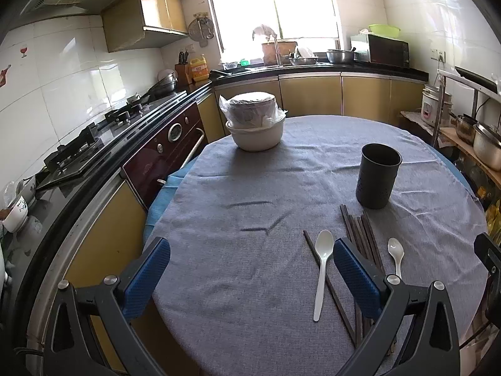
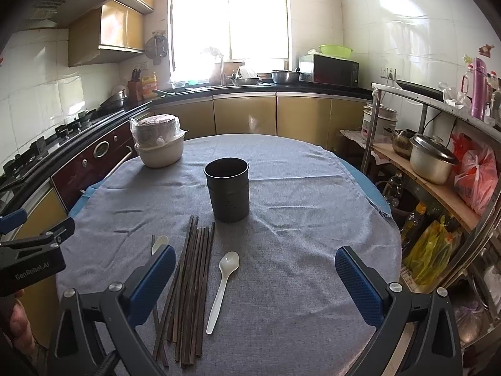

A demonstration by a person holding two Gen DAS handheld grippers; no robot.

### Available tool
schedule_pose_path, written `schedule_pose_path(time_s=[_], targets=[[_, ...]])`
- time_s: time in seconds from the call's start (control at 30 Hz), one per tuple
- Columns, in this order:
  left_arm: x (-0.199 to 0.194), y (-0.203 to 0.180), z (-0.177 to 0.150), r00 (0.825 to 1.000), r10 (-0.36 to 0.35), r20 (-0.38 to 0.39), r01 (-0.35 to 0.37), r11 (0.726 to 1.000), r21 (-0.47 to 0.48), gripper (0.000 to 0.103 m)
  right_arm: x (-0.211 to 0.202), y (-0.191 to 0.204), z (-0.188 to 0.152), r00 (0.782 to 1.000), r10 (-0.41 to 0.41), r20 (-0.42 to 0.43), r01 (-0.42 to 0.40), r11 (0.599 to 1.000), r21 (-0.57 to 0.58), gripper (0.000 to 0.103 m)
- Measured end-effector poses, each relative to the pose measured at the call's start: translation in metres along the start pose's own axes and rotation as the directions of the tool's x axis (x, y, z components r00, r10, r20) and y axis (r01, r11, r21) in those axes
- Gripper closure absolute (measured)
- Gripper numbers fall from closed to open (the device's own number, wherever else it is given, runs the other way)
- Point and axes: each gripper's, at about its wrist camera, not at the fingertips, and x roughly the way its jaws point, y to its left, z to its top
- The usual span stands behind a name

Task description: Organize utensils

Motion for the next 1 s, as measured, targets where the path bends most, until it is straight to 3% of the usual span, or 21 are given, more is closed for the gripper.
schedule_pose_path(time_s=[0.53,0.77,0.9,1.0], targets=[[0.01,0.001,-0.003,1.0,-0.009,-0.03,0.009,1.0,0.001,0.0,0.008,0.0,-0.002,1.0,0.022,-0.022,-0.022,1.0,0.012,0.0],[0.027,0.007,-0.008,0.998,-0.013,-0.069,0.012,1.0,-0.016,0.0,0.026,-0.015,-0.007,0.995,0.053,-0.079,-0.047,0.996,0.071,0.0],[0.044,0.008,-0.012,0.993,-0.042,-0.113,0.039,0.999,-0.023,0.0,0.041,-0.023,-0.012,0.987,0.11,-0.117,-0.097,0.989,0.108,0.0],[0.059,0.007,-0.015,0.982,-0.096,-0.164,0.09,0.995,-0.038,0.0,0.06,-0.028,-0.015,0.968,0.189,-0.165,-0.166,0.976,0.141,0.009]])
